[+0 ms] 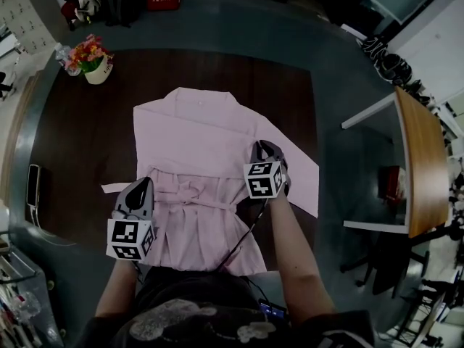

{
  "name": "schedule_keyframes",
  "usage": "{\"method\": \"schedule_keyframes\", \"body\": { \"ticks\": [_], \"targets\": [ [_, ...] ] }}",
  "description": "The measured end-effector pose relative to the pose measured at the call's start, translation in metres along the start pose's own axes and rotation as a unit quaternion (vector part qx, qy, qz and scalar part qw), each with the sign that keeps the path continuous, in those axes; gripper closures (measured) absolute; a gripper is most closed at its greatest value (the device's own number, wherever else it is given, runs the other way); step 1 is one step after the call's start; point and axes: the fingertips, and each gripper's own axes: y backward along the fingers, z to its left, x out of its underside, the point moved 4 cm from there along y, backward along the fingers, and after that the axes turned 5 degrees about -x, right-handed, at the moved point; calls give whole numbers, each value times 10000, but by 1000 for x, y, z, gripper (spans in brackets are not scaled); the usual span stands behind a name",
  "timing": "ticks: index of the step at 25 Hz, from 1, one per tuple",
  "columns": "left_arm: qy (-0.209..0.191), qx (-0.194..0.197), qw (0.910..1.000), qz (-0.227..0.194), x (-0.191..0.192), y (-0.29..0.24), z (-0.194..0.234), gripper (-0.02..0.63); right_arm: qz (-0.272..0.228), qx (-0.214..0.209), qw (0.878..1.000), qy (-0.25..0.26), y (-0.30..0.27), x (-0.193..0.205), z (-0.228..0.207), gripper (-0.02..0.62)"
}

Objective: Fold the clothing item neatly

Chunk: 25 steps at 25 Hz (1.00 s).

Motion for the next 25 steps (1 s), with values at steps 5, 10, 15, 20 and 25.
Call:
{"method": "schedule_keyframes", "body": {
  "ticks": [5, 10, 15, 20, 25],
  "targets": [
    [-34, -32, 10000, 0, -4, -5, -4, 595, -139, 443, 9982, -393, 0, 8, -17, 549],
    [-60, -47, 10000, -8, -4, 0, -12, 595, -268, -180, 9978, -582, 22, 6, 2, 549],
    [-47, -123, 9999, -46, -3, 11, -22, 595, -9, -548, 9983, -190, 14, 17, 26, 549],
    [14, -327, 9995, -45, 7, 28, -24, 595, 296, 236, 9985, -396, 8, 41, -12, 551],
    [66, -322, 9994, -65, 15, 41, -33, 595, -114, 172, 9950, -980, 38, 49, -19, 551]
  ]
}}
